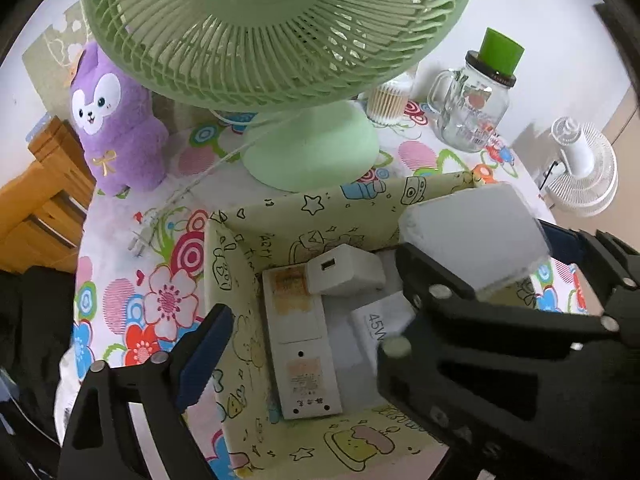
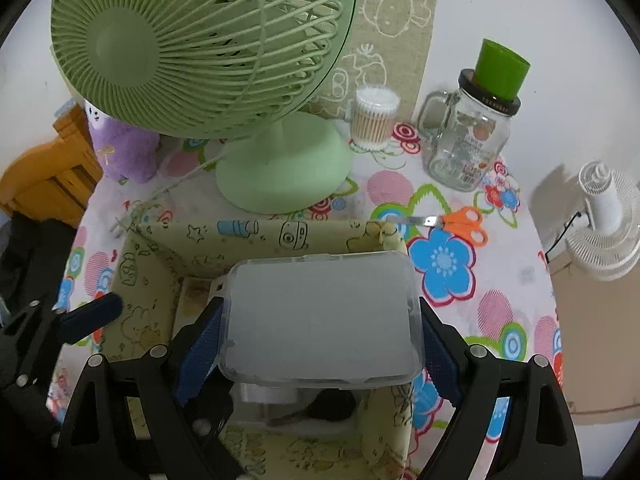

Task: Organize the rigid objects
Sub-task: 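Lower the clear plastic case into the box and open the right tool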

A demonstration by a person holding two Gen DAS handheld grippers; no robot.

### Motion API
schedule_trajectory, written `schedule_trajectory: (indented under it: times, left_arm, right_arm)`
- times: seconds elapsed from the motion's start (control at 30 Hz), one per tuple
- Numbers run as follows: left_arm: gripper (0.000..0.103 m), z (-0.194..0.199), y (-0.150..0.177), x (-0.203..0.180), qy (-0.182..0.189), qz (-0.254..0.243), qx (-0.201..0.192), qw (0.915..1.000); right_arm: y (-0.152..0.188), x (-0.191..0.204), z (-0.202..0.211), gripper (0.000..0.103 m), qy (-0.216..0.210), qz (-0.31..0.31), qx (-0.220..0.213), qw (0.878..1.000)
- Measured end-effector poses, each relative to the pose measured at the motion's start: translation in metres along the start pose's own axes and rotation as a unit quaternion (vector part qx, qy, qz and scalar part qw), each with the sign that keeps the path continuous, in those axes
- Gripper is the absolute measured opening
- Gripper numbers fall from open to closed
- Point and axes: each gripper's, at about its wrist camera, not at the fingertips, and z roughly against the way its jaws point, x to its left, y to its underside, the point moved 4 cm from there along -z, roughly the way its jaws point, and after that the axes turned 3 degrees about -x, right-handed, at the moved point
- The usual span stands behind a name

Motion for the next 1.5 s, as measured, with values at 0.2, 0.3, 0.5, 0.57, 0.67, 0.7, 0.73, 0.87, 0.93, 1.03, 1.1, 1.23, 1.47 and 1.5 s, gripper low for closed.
schedule_trajectory:
  times: [0.2,0.3,0.5,0.57,0.67,0.7,0.73,0.87,0.93,1.03,1.1,1.23,1.47,1.5]
  left_arm:
    - [0.096,0.001,-0.001,0.0,0.005,0.002,0.001,1.0]
    - [0.096,0.002,0.001,-0.001,0.004,-0.003,0.001,1.0]
    - [0.098,0.008,0.006,-0.003,-0.003,-0.011,-0.002,0.9999]
    - [0.1,0.011,0.008,-0.003,-0.01,-0.009,-0.003,0.9999]
    - [0.101,0.015,0.013,-0.001,-0.012,-0.002,-0.004,0.9999]
    - [0.101,0.016,0.015,0.0,-0.01,0.004,-0.003,0.9999]
    - [0.101,0.017,0.017,0.0,-0.009,0.008,-0.002,0.9999]
    - [0.101,0.023,0.024,-0.002,-0.011,0.01,-0.002,0.9999]
    - [0.101,0.028,0.027,-0.004,-0.01,0.008,-0.003,0.9999]
    - [0.101,0.036,0.031,-0.008,-0.011,0.01,-0.008,0.9999]
    - [0.101,0.042,0.033,-0.011,-0.014,0.01,-0.011,0.9998]
    - [0.101,0.051,0.037,-0.015,-0.017,0.009,-0.018,0.9996]
    - [0.101,0.068,0.046,-0.023,-0.018,0.01,-0.033,0.9992]
    - [0.101,0.07,0.047,-0.024,-0.018,0.011,-0.034,0.9992]
  right_arm:
    - [-0.002,0.006,-0.003,0.095,-0.024,-0.004,-0.002,1.0]
    - [0.0,0.007,-0.007,0.095,-0.034,-0.016,0.011,0.999]
    - [0.008,0.005,-0.001,0.095,-0.027,-0.02,0.012,0.999]
    - [0.011,0.006,0.004,0.096,-0.028,-0.019,0.011,0.999]
    - [0.016,0.005,0.011,0.096,-0.027,-0.015,0.008,0.999]
    - [0.018,0.005,0.013,0.096,-0.028,-0.017,0.008,0.999]
    - [0.019,0.004,0.014,0.096,-0.03,-0.02,0.009,0.999]
    - [0.028,0.0,0.022,0.096,-0.032,-0.026,0.011,0.999]
    - [0.031,-0.001,0.027,0.096,-0.033,-0.024,0.011,0.999]
    - [0.035,-0.003,0.034,0.096,-0.038,-0.025,0.013,0.999]
    - [0.037,-0.004,0.039,0.096,-0.04,-0.025,0.01,0.999]
    - [0.041,-0.005,0.05,0.096,-0.043,-0.022,0.004,0.999]
    - [0.049,-0.01,0.07,0.096,-0.041,-0.022,-0.007,0.999]
    - [0.05,-0.011,0.073,0.096,-0.04,-0.021,-0.008,0.999]
